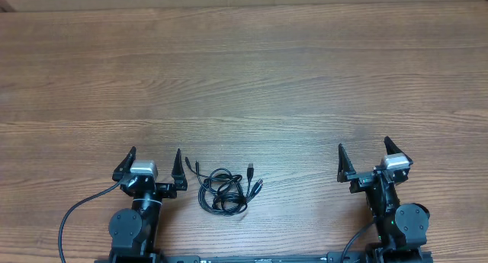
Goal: Untangle cables
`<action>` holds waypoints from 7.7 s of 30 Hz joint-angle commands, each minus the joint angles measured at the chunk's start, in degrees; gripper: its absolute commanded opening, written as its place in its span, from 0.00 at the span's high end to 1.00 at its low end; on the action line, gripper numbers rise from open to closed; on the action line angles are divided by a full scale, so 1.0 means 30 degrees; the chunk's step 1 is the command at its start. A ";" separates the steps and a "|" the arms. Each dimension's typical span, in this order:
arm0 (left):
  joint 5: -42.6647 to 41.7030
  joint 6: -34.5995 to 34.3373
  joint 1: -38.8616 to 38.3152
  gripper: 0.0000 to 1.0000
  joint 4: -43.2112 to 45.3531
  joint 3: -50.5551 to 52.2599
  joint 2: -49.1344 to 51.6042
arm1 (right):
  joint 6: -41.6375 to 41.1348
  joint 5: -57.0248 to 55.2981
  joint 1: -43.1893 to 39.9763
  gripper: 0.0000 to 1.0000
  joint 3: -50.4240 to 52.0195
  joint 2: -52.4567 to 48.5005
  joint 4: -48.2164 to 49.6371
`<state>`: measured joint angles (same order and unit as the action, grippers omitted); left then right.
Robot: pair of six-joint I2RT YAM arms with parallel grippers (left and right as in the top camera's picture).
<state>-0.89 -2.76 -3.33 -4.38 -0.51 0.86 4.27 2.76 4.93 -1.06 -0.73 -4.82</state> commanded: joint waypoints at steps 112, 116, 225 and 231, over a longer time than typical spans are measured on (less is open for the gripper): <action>-0.2776 -0.1195 0.0138 0.01 -0.4685 -0.5676 0.0976 | 0.0036 0.0087 0.0036 0.00 0.0204 0.0197 0.0066; -0.4022 -0.0597 0.0138 0.00 -0.4881 -0.6805 0.2820 | 0.0036 0.0087 0.0036 0.00 0.0204 0.0197 0.0066; -0.2863 0.9792 -1.0644 0.07 -2.0305 -2.2425 3.0855 | 0.0036 0.0087 0.0036 0.00 0.0204 0.0197 0.0066; -0.3475 0.9777 -1.0652 0.08 -2.0342 -2.2119 3.0869 | 0.0036 0.0087 0.0036 0.00 0.0204 0.0197 0.0066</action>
<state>-10.46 25.54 -35.18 -65.34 -67.72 93.14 4.29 2.79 4.91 -1.06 -0.73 -4.78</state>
